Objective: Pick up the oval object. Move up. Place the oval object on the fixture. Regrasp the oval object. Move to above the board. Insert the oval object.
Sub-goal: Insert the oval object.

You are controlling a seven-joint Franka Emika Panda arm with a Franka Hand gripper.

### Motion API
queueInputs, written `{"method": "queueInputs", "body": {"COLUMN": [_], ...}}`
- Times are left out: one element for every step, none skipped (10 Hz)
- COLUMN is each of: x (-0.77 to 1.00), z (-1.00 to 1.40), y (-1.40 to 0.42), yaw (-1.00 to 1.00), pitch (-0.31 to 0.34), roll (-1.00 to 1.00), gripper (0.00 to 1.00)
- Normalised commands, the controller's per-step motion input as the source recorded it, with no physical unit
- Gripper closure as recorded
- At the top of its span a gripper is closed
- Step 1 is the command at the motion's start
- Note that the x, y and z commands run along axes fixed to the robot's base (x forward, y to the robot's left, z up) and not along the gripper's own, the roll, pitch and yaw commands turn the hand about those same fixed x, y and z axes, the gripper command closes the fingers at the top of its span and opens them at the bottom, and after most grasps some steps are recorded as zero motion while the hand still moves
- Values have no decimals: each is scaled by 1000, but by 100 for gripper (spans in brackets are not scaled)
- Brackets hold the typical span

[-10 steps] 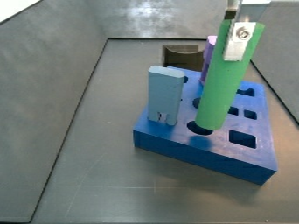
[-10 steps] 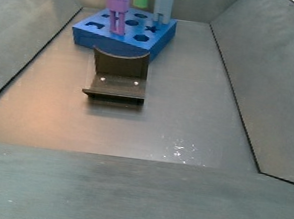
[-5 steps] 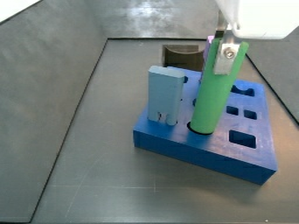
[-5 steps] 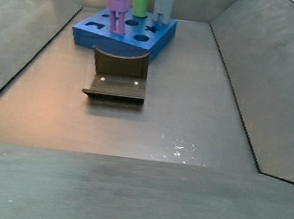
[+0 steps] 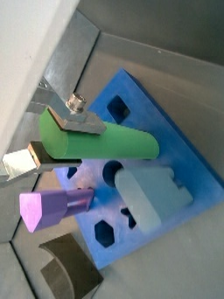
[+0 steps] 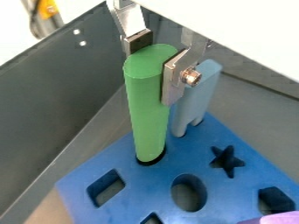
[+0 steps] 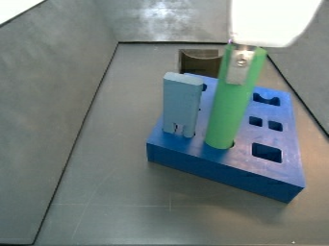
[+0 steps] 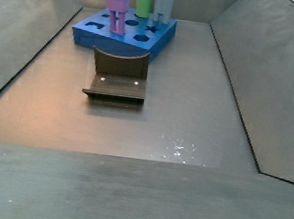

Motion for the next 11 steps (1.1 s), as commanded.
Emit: {"method": "queueInputs", "body": {"x": [83, 289, 520, 497, 317, 214, 0, 0, -151, -189, -200], "z": [-311, -280, -246, -200, -86, 0, 0, -171, -840, -1000, -951], "y": [74, 0, -77, -103, -71, 0, 0, -31, -254, -246, -223], "yaw": [-69, -3, -49, -63, -51, -43, -3, -46, -174, -211, -203], "pitch": [0, 0, 0, 0, -14, -3, 19, 7, 0, 0, 0], "roll": [-59, -14, 0, 0, 0, 0, 0, 0, 36, 66, 49], "gripper": [100, 100, 100, 100, 100, 100, 100, 100, 100, 100, 100]}}
